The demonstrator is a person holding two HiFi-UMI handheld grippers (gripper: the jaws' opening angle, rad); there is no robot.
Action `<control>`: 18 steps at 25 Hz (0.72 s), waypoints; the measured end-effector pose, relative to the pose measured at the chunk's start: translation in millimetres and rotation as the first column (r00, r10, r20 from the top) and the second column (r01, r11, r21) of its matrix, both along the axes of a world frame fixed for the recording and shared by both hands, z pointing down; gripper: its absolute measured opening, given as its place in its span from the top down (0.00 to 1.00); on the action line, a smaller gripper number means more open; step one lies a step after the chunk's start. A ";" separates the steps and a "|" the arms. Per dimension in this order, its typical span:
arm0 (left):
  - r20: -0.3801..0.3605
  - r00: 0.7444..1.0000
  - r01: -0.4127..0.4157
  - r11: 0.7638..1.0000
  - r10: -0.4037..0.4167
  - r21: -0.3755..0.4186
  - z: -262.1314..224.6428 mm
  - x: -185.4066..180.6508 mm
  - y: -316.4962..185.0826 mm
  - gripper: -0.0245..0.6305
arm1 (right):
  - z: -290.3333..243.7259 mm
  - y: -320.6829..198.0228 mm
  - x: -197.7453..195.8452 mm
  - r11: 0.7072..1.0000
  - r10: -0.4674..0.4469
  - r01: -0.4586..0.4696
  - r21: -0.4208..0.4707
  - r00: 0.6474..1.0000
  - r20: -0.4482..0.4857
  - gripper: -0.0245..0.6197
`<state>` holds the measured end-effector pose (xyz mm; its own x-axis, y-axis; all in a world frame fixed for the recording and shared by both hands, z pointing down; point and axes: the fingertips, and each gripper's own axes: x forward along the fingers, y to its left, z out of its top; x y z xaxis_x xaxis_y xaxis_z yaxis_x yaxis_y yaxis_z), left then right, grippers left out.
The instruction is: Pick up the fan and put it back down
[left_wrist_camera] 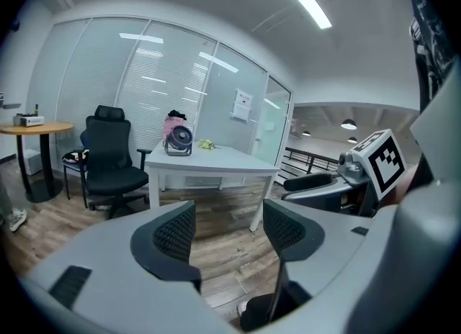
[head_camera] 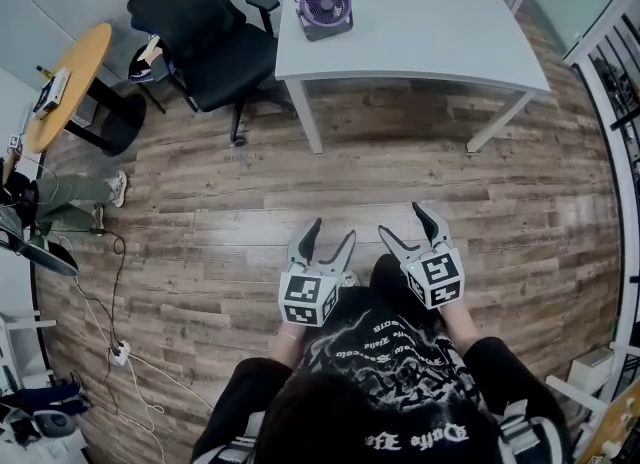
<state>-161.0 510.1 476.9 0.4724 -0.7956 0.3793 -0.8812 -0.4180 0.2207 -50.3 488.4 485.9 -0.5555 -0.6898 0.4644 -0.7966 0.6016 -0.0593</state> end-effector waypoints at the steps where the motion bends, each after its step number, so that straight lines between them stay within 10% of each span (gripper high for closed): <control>1: -0.004 1.000 0.013 1.000 -0.013 -0.004 0.5 -4.6 -0.1 0.51 | 0.3 -0.5 -1.9 1.000 0.002 -0.002 -0.004 1.000 0.000 0.44; 18: 0.071 0.976 0.209 0.976 -0.205 -0.059 21.6 -18.4 -90.6 0.51 | 18.0 -128.5 0.4 0.994 -0.098 0.099 -0.039 0.995 0.008 0.44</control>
